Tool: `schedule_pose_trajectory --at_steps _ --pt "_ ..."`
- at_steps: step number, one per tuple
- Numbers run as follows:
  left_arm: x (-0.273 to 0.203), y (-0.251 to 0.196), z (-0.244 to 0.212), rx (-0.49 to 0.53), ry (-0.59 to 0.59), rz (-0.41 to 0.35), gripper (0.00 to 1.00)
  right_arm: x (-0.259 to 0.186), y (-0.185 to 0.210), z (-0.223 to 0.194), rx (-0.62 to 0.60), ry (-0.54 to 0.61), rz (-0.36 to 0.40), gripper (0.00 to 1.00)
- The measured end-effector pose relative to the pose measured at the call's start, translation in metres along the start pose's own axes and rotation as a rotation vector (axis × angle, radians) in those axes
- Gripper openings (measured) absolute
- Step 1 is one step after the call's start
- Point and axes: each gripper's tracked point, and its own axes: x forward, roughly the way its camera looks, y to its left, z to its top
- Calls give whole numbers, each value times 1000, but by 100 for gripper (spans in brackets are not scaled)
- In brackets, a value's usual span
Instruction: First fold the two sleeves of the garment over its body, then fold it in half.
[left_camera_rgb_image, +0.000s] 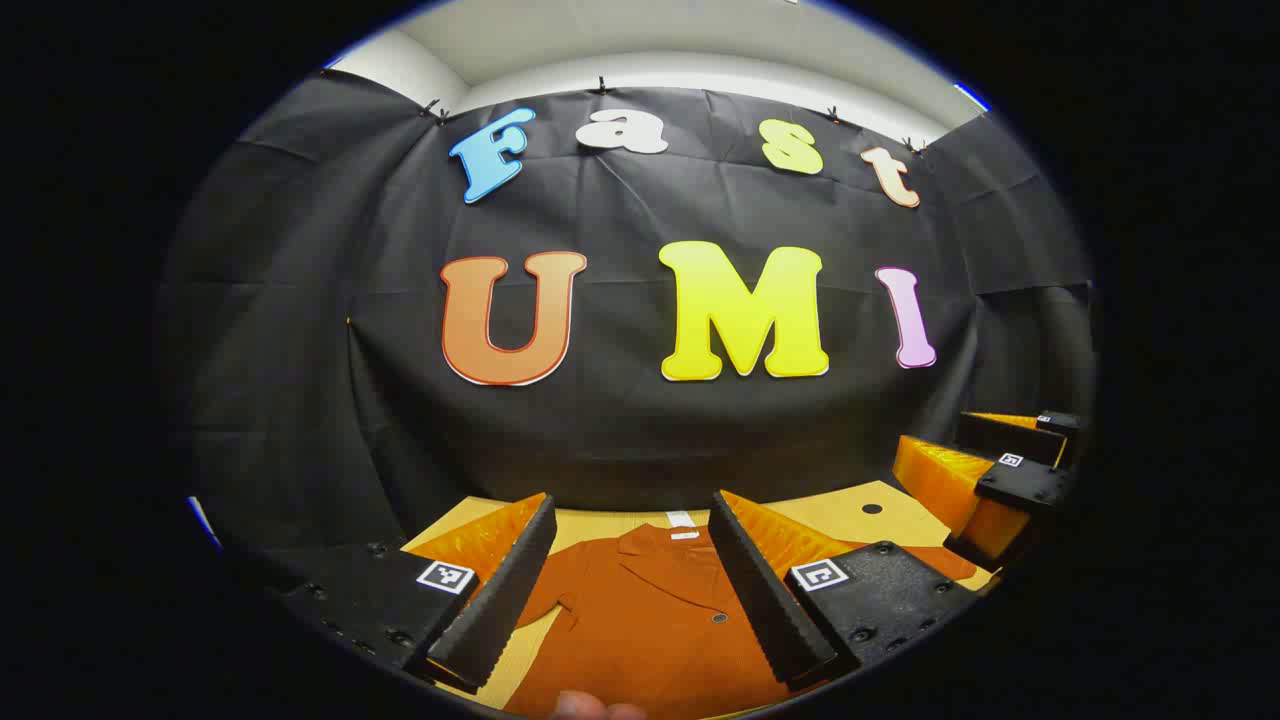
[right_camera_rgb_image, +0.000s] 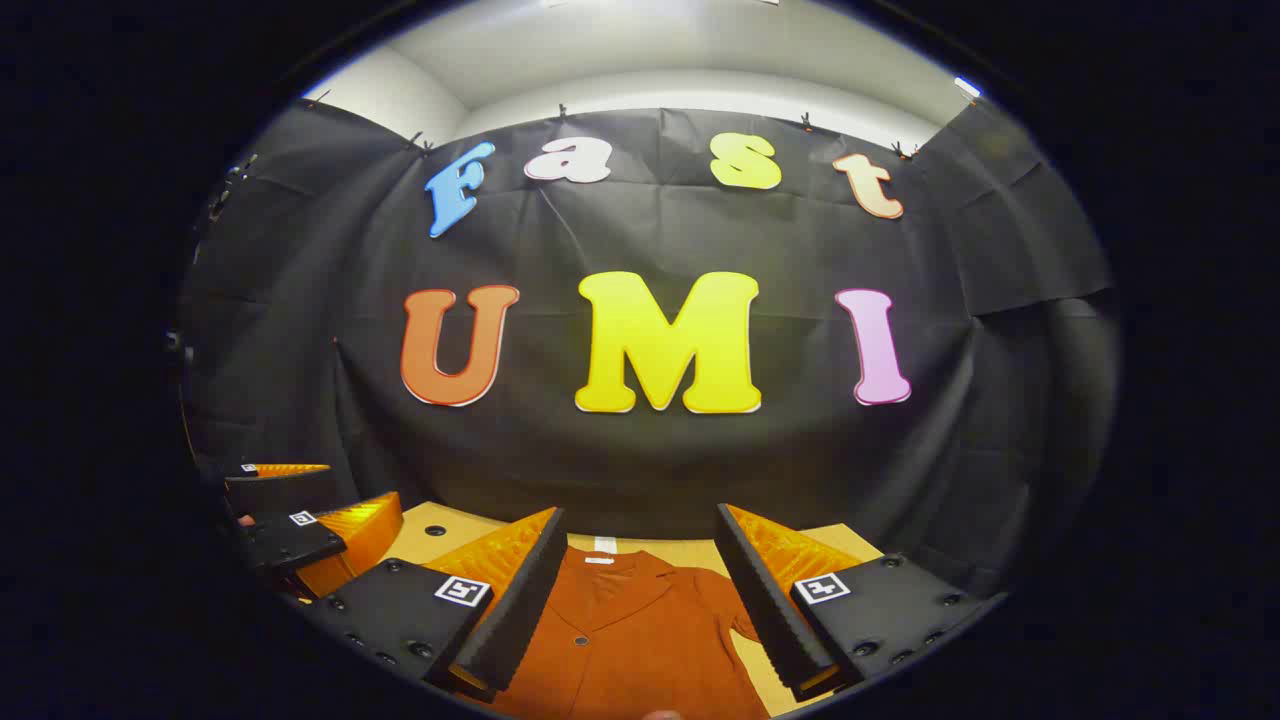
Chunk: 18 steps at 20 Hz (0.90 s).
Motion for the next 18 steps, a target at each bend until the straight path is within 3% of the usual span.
schedule_pose_trajectory --at_steps 10,18 --pt "2 -3 6 15 -6 -2 99 6 -17 -2 5 -3 -60 94" --pt "-2 -2 9 9 -6 11 99 7 -20 0 12 -7 -61 94"
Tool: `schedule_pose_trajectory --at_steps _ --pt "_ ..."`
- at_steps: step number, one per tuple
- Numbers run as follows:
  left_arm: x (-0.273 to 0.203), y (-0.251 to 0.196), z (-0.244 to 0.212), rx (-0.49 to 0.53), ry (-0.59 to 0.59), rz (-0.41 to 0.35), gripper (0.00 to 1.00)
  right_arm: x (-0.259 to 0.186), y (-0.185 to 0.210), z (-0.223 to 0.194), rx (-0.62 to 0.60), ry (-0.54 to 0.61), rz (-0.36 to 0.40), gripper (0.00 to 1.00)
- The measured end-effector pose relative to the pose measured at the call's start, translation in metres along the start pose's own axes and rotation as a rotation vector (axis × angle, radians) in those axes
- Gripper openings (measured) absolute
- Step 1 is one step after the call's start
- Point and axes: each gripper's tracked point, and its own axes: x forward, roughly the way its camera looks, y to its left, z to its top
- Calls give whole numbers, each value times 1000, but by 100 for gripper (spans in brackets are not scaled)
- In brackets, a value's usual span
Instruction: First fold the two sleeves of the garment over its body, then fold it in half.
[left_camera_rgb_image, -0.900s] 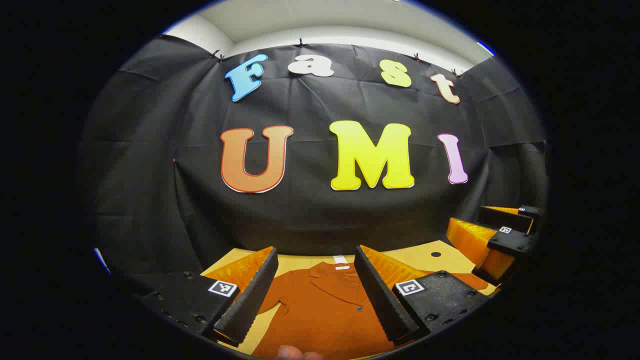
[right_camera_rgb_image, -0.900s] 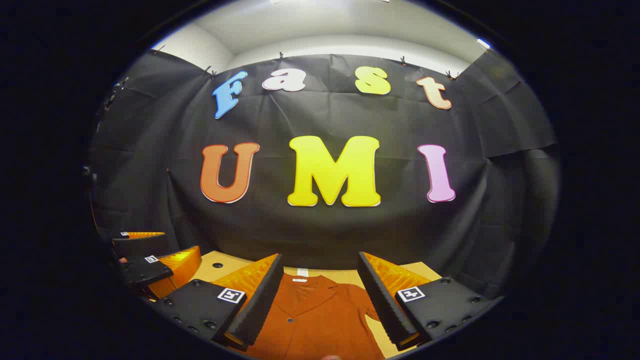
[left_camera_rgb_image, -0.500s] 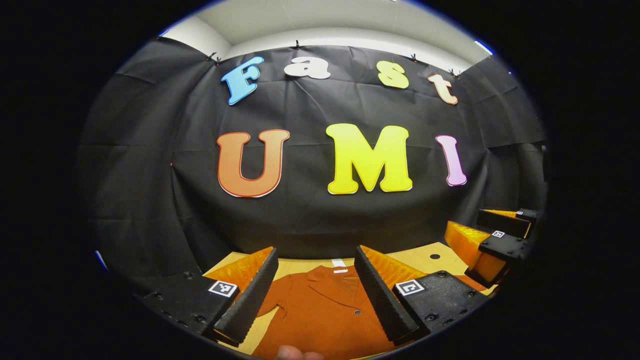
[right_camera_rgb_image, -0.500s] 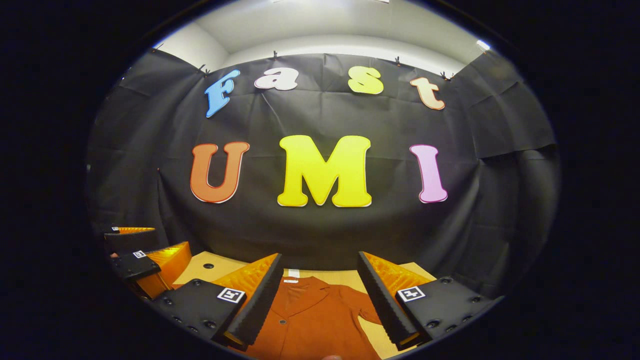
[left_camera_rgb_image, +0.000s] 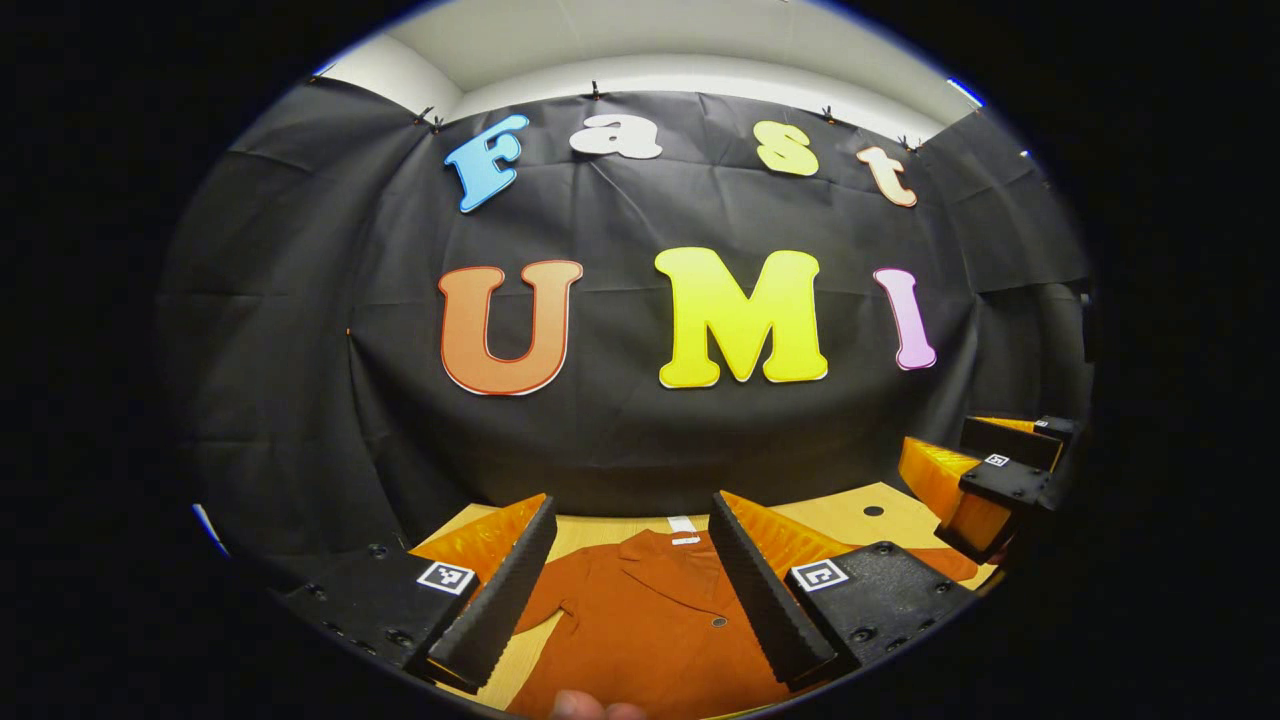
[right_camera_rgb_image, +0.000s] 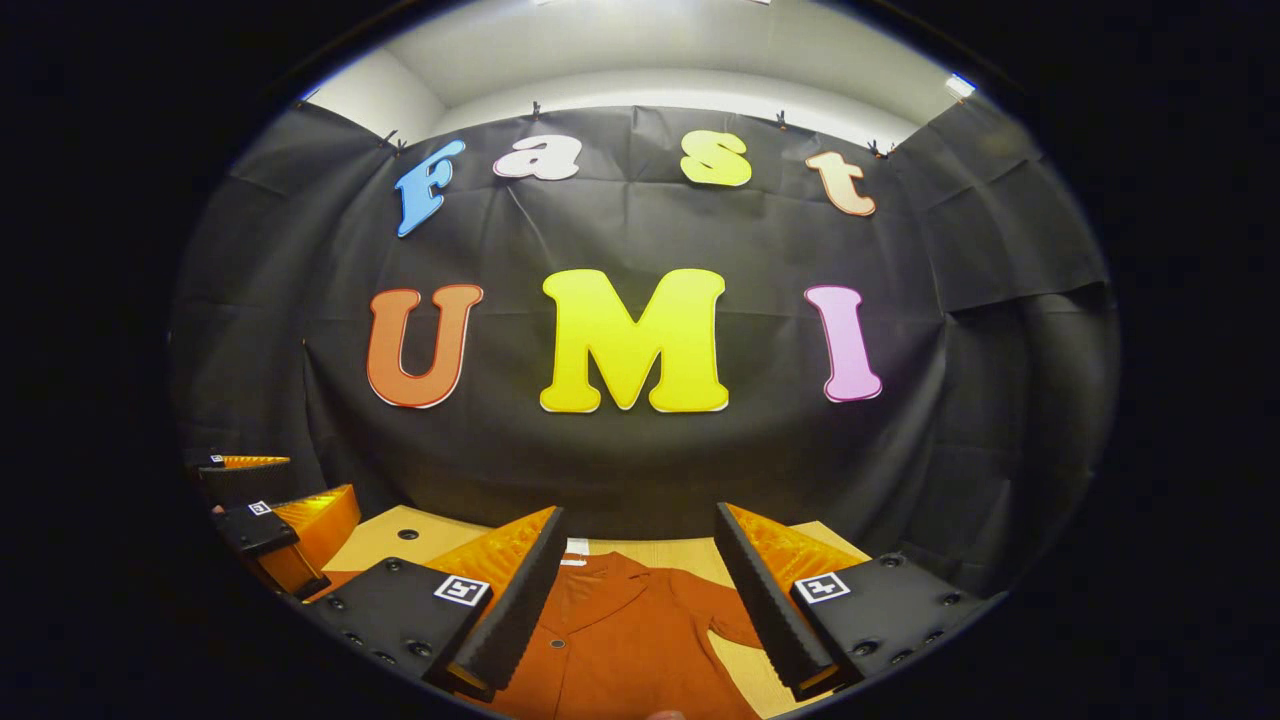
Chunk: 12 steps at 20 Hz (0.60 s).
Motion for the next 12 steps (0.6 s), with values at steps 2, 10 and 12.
schedule_pose_trajectory --at_steps 2,10,12 --pt "2 1 -1 -9 0 4 99 2 -2 -3 0 3 -1 95" --pt "11 0 -4 -23 10 13 99 7 -10 -3 -9 2 -14 94" --pt "13 -1 -2 -17 4 15 99 8 -12 -5 -8 4 -14 94"
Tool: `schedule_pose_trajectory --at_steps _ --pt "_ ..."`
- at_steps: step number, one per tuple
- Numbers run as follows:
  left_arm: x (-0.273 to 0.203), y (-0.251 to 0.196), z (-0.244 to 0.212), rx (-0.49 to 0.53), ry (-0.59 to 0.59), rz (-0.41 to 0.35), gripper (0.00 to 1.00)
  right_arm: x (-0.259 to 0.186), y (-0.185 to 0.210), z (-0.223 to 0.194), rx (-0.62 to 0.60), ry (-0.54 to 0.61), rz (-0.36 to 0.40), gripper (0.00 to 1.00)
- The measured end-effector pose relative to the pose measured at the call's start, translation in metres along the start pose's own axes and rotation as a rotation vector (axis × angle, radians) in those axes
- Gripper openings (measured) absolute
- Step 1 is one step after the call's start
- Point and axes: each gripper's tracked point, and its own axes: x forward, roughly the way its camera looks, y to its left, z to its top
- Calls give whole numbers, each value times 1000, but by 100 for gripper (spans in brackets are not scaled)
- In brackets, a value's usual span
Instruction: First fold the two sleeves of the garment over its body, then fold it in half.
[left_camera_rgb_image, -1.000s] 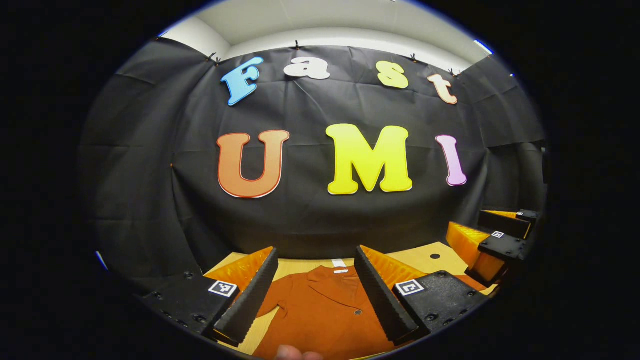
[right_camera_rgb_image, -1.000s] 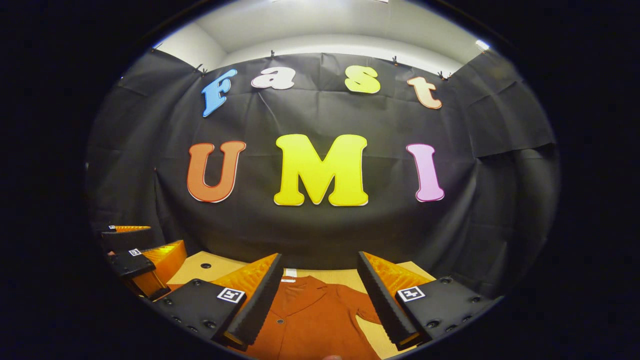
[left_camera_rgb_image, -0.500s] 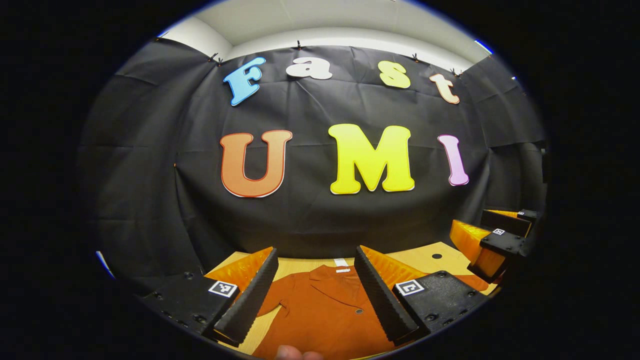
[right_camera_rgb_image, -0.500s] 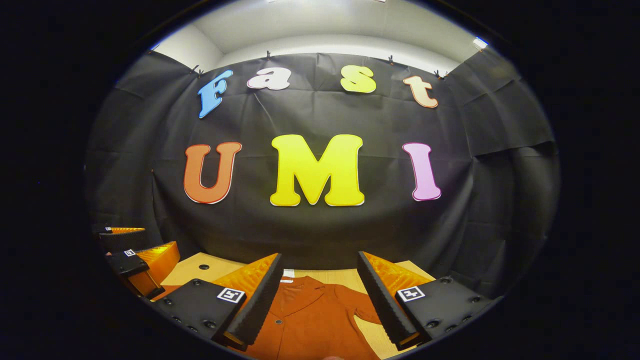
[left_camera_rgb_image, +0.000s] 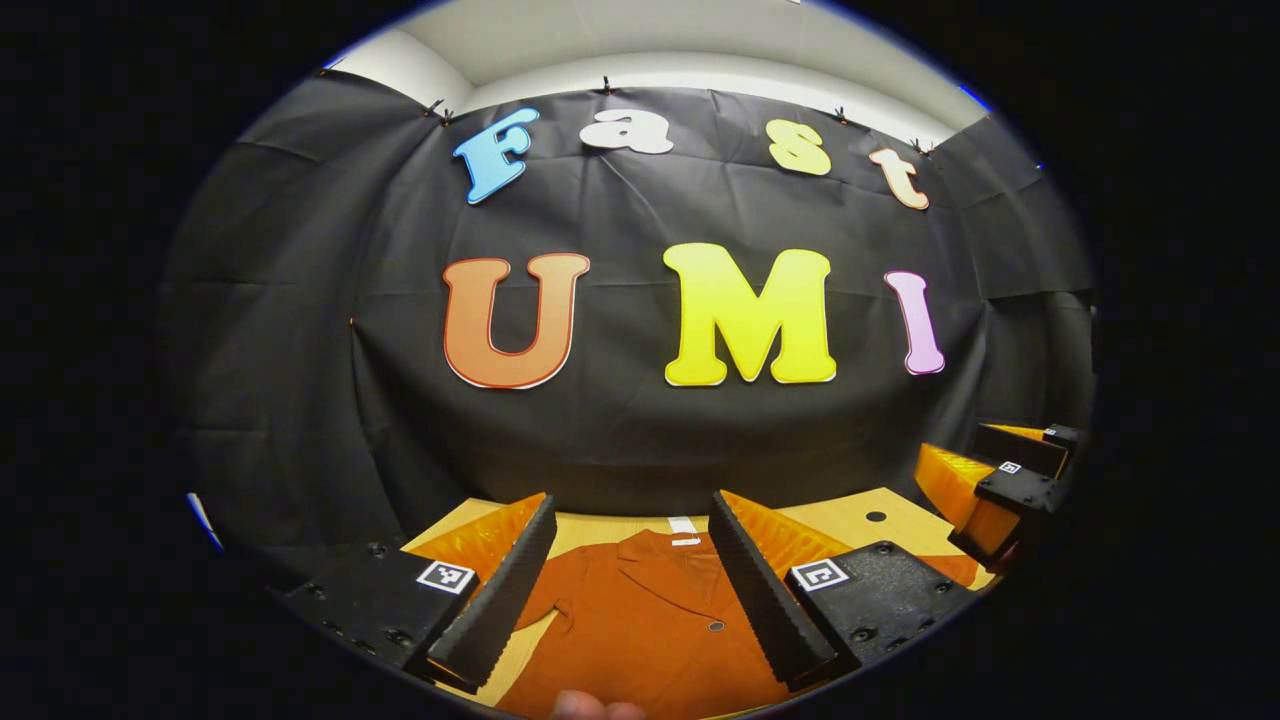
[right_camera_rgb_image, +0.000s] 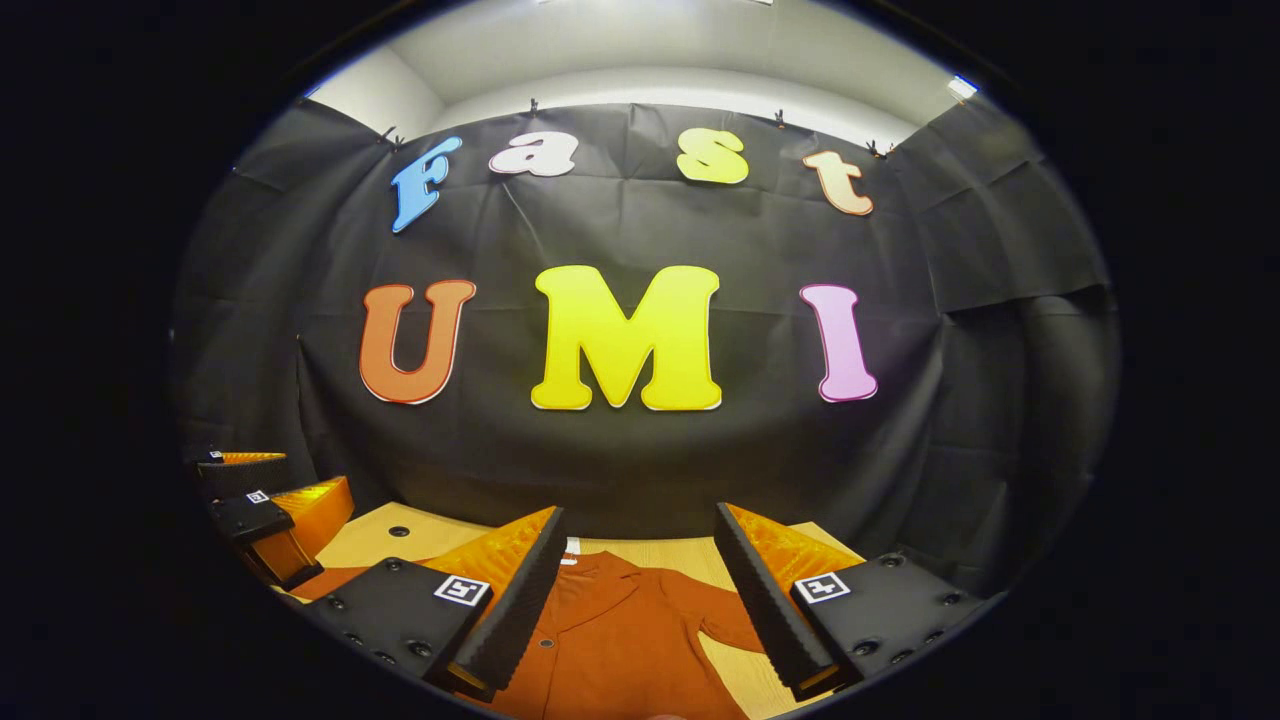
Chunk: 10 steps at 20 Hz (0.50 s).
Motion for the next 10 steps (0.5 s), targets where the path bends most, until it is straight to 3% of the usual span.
schedule_pose_trajectory --at_steps 10 --pt "6 -7 -7 -1 21 -17 99 8 -13 -10 21 28 -20 94"
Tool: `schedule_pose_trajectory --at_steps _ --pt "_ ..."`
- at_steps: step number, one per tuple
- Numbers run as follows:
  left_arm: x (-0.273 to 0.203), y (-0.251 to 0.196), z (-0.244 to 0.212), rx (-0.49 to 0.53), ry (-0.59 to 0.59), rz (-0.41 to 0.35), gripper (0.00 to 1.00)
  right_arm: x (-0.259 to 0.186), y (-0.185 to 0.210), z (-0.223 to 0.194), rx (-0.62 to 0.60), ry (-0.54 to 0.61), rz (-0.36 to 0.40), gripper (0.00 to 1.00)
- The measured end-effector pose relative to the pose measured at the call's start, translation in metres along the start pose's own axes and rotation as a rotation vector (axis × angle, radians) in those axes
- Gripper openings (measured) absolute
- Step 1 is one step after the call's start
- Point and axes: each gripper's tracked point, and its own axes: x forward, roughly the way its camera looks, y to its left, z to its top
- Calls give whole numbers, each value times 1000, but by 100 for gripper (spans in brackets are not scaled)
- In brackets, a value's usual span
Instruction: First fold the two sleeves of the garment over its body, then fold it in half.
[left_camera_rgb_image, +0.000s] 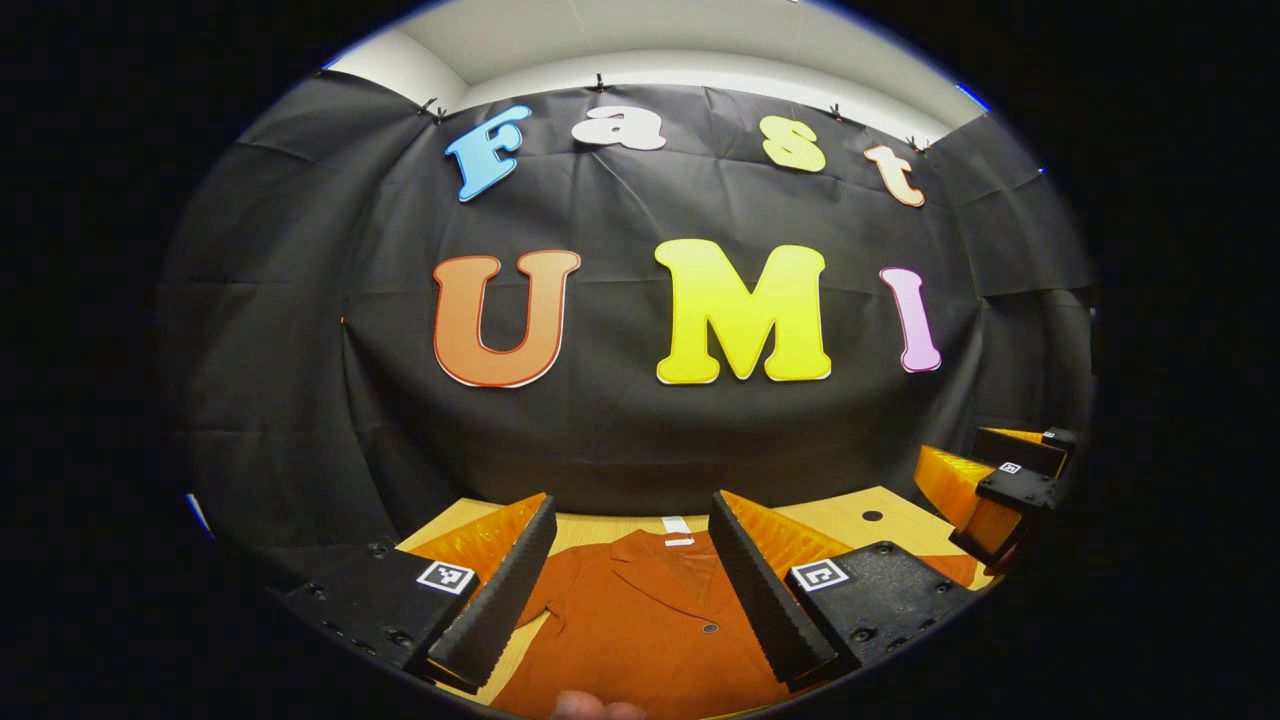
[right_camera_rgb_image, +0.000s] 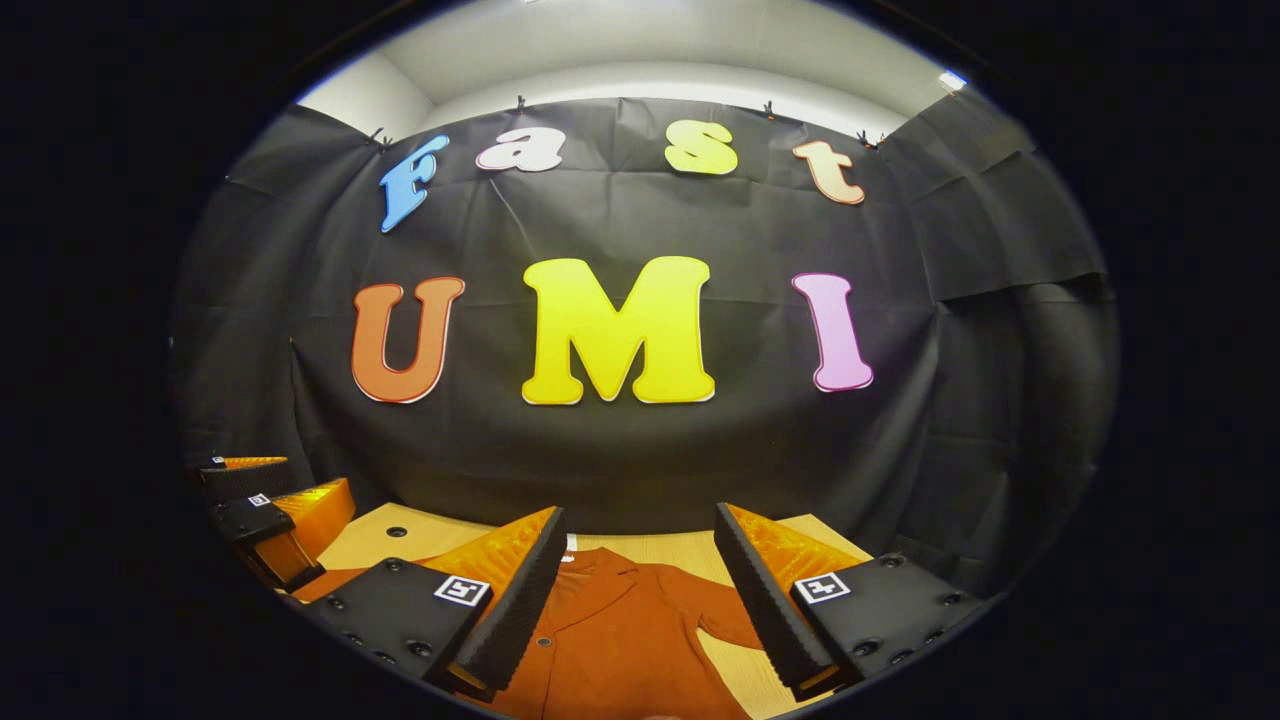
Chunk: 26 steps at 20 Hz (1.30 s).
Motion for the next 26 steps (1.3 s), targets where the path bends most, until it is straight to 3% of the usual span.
schedule_pose_trajectory --at_steps 10,15,22,26 --pt "5 -8 -18 37 46 -14 99 4 -53 -24 2 61 -66 94" --pt "4 -21 -35 62 97 -42 99 14 -142 -55 56 150 -218 94" --pt "9 -39 -51 73 175 -50 99 6 -283 -184 158 434 -472 94" --pt "11 -38 -56 95 210 -16 99 3 -321 -254 233 602 -543 97"
